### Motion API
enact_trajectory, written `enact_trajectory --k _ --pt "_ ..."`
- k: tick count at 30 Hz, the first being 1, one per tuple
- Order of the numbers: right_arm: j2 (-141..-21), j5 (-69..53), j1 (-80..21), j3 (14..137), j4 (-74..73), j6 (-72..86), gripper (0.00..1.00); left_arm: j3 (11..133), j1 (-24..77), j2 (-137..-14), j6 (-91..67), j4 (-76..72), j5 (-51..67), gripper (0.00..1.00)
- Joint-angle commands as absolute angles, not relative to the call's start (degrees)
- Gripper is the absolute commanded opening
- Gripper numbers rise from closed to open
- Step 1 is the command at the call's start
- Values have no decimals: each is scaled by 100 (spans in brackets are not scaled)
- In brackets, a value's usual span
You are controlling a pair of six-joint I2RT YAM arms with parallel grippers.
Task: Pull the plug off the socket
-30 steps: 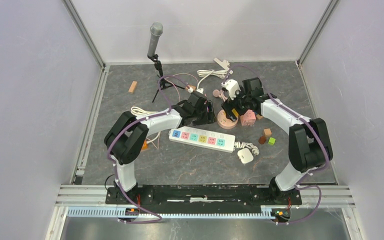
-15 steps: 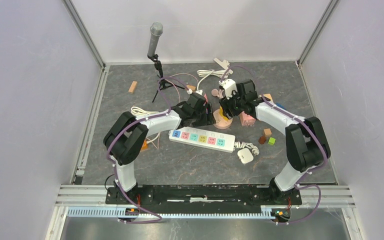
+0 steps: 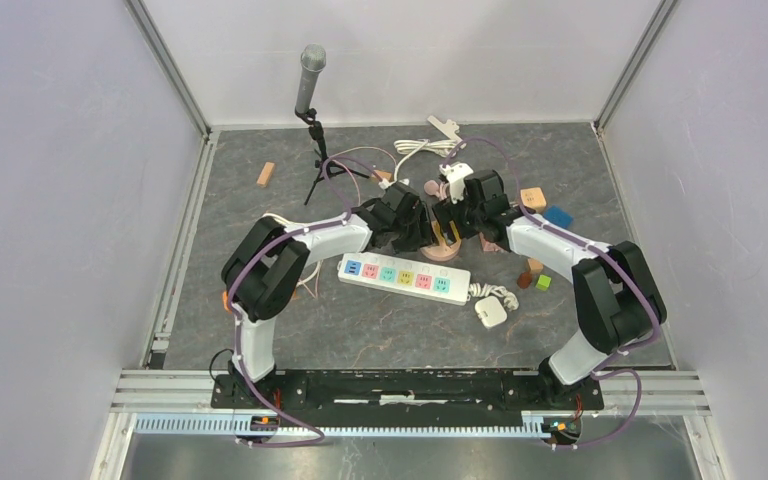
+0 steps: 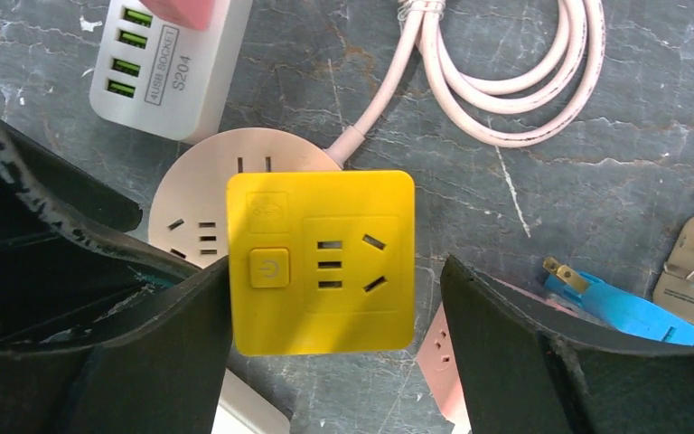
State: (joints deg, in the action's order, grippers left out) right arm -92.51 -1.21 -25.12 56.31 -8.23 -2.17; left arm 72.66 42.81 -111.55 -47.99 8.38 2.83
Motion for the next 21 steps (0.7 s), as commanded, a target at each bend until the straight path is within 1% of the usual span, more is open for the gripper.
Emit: enact_trajectory --k 1,3,4,5,7,8,9,10,13,14,17,21 --pt "-9175 101 -2508 5603 -711 -49 86 7648 4263 -11411 -5080 1162 156 65" --pt "-9262 50 -2507 5670 -728 -70 84 7724 4263 -11527 -5071 1195 172 65" --pt "-9298 20 -2499 5701 -745 -66 81 7763 4263 -11589 -5071 1217 173 65" --pt "-9339 18 -2485 5728 -743 -71 76 7792 4264 -11663 -5063 1236 165 65" --pt "-9350 -172 -2476 5699 -658 -73 61 7848 4267 -11784 -5042 1316 156 62" --pt "-9334 -196 -2477 5670 -583 -75 51 7844 4263 -11819 -5022 1327 165 61" --pt "-9298 -231 -2478 5648 -518 -81 43 7820 4263 -11849 -4995 1327 167 59" --pt "-9273 -250 -2478 5622 -466 -85 34 7786 4263 -11861 -4973 1336 137 57" --pt "-9161 -216 -2474 5603 -359 -66 1 7643 4263 -11831 -4860 1352 20 55" --pt "-9127 -214 -2474 5607 -339 -59 0 7606 4263 -11821 -4816 1362 -177 53" --pt "-9074 -419 -2445 5641 -326 -12 0 7537 4263 -11840 -4764 1354 -191 50" --pt "-8985 -1262 -2176 5550 -59 410 0 7532 4263 -11907 -4742 1414 -167 47"
